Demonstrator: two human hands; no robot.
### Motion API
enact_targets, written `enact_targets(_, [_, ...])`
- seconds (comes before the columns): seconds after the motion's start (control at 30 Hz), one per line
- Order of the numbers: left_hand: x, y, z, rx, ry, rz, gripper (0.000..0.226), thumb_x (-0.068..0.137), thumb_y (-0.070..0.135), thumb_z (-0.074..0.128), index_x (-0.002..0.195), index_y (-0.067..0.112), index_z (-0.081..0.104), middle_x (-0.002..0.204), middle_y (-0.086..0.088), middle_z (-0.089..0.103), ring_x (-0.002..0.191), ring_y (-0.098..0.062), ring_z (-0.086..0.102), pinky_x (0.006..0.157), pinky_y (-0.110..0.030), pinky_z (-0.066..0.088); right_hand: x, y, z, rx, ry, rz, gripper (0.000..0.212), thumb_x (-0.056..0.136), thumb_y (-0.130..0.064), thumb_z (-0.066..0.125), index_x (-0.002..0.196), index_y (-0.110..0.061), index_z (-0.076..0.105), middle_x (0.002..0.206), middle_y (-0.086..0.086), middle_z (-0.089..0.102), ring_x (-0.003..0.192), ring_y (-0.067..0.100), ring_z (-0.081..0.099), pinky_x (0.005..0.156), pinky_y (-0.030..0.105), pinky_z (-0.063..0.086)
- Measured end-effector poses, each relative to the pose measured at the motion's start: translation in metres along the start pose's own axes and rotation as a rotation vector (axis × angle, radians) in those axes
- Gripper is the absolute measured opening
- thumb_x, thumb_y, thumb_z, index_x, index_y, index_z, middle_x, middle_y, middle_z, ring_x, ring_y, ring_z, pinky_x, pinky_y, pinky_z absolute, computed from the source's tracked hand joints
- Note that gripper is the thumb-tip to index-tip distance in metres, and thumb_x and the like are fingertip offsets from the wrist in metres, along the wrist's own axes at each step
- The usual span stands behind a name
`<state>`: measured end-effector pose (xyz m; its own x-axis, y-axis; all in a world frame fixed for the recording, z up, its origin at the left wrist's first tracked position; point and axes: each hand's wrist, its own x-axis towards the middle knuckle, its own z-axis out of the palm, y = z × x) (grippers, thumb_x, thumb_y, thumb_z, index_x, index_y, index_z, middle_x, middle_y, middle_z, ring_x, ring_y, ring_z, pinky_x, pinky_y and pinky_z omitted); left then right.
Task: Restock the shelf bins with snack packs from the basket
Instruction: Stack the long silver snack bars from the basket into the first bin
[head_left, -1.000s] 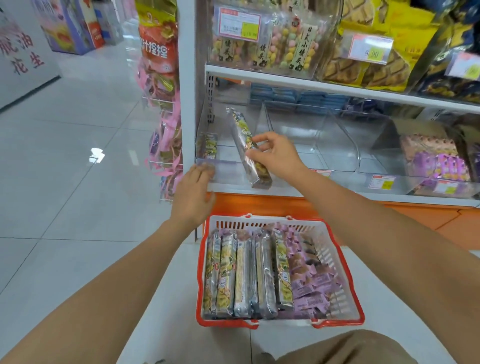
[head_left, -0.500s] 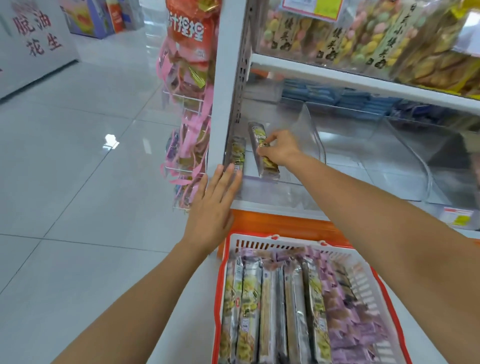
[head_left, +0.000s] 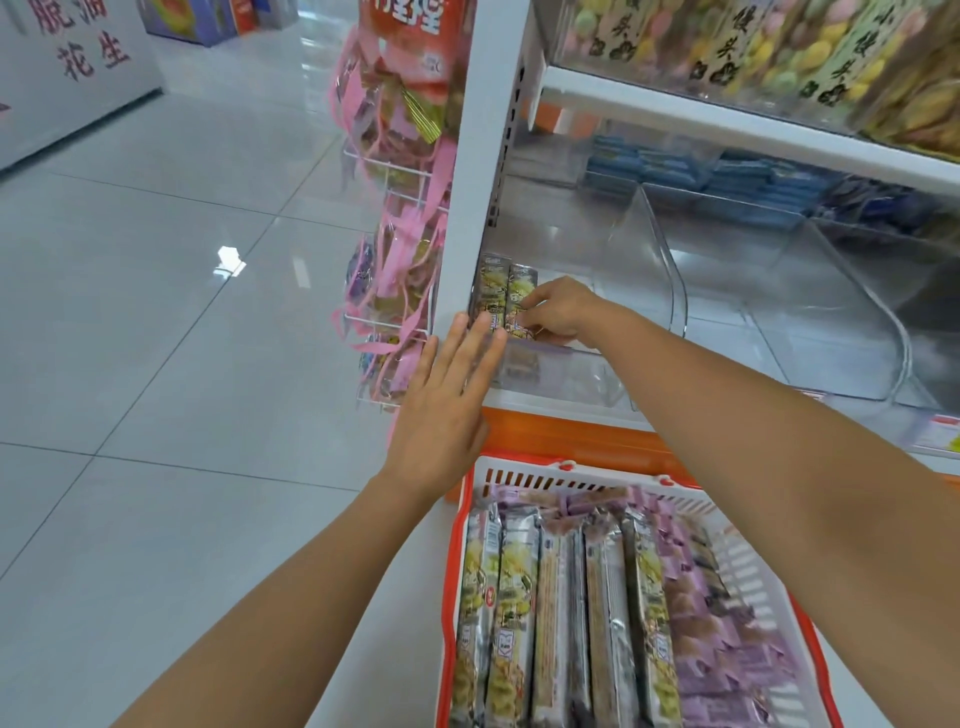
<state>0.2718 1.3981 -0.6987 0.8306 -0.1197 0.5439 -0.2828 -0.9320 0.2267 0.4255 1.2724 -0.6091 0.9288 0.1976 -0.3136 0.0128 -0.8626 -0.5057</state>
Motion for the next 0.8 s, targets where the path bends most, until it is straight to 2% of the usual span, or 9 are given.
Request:
enact_targets(0.07, [0.000,0.001,-0.002,0.005,-0.021,-0.014,0.092,0.077,0.001,0.067,0.157,0.012,0.021,0.165,-0.009,0.013,0.153,-0.027,0.002,0.123,-0.038,-0.006,-0.002,0.003,-0.003,0.044,-0.081,0.023,0.041,0.095,-0.016,0.062,0.135,-0.011,0.054,0.122,0.010,0.063,0.100,0.023,0.063,0.081,0.031,0.053])
enact_targets(0.1, [0.000,0.002,-0.002,0.005,-0.032,-0.021,0.092,0.078,0.001,0.066,0.157,0.013,0.020,0.165,-0.009,0.013,0.153,-0.027,0.002,0.123,-0.038,-0.006,-0.004,0.005,-0.003,0.041,-0.118,0.033,0.045,0.097,-0.015,0.059,0.140,-0.012,0.048,0.125,0.010,0.061,0.102,0.022,0.060,0.080,0.030,0.050])
enact_targets(0.2, [-0.001,0.005,-0.006,0.007,-0.069,-0.040,0.093,0.080,0.002,0.064,0.158,0.015,0.016,0.165,-0.008,0.009,0.153,-0.026,-0.001,0.123,-0.039,-0.004,-0.011,0.006,-0.004,0.003,-0.146,0.011,0.051,0.100,-0.017,0.052,0.148,-0.014,0.038,0.147,0.009,0.044,0.127,0.026,0.047,0.100,0.035,0.044])
enact_targets(0.3, [-0.002,0.009,-0.011,0.006,-0.113,-0.054,0.093,0.081,0.003,0.063,0.158,0.015,0.012,0.166,-0.007,0.004,0.153,-0.026,-0.003,0.123,-0.044,0.002,-0.019,0.004,-0.005,0.034,0.008,-0.070,0.050,0.098,-0.019,0.055,0.145,-0.011,0.042,0.151,0.010,0.040,0.135,0.026,0.041,0.109,0.033,0.036])
enact_targets(0.37, [-0.004,0.013,-0.016,0.009,-0.137,-0.066,0.093,0.081,0.004,0.063,0.158,0.013,0.012,0.166,-0.009,0.002,0.153,-0.028,-0.002,0.122,-0.043,0.000,-0.030,0.004,-0.008,0.095,0.149,-0.152,0.041,0.096,-0.018,0.057,0.136,-0.011,0.052,0.137,0.011,0.054,0.124,0.025,0.053,0.103,0.031,0.041])
enact_targets(0.47, [-0.016,0.023,-0.016,0.016,-0.154,-0.087,0.090,0.083,0.006,0.065,0.157,0.008,0.015,0.165,-0.014,0.005,0.152,-0.033,0.005,0.121,-0.043,-0.002,-0.061,0.008,-0.008,0.228,0.305,-0.280,0.024,0.094,-0.015,0.056,0.117,-0.015,0.064,0.105,0.007,0.066,0.095,0.022,0.064,0.082,0.031,0.050])
enact_targets(0.6, [-0.045,0.038,-0.007,-0.024,-0.189,-0.123,0.091,0.080,0.007,0.067,0.156,0.002,0.016,0.162,-0.022,0.013,0.149,-0.039,0.015,0.117,-0.057,0.027,-0.113,0.028,0.008,0.287,0.404,-0.410,0.014,0.093,-0.014,0.057,0.100,-0.018,0.068,0.077,-0.006,0.061,0.069,0.020,0.064,0.067,0.033,0.053])
enact_targets(0.73, [-0.090,0.051,0.011,-0.017,-0.363,-0.173,0.090,0.082,0.014,0.070,0.157,0.009,0.019,0.161,-0.023,0.018,0.146,-0.042,0.024,0.114,-0.056,0.032,-0.150,0.066,0.039,0.218,0.354,-0.359,0.012,0.094,-0.015,0.056,0.102,-0.015,0.066,0.073,-0.014,0.057,0.061,0.006,0.057,0.063,0.030,0.052])
enact_targets(0.8, [-0.110,0.061,0.017,-0.001,-0.535,-0.234,0.084,0.092,0.020,0.060,0.158,0.018,0.008,0.164,-0.017,0.005,0.150,-0.038,0.012,0.120,-0.051,0.021,-0.162,0.091,0.060,0.116,0.281,-0.255,0.017,0.093,-0.016,0.058,0.109,-0.014,0.063,0.087,-0.005,0.066,0.074,0.011,0.063,0.072,0.035,0.055])
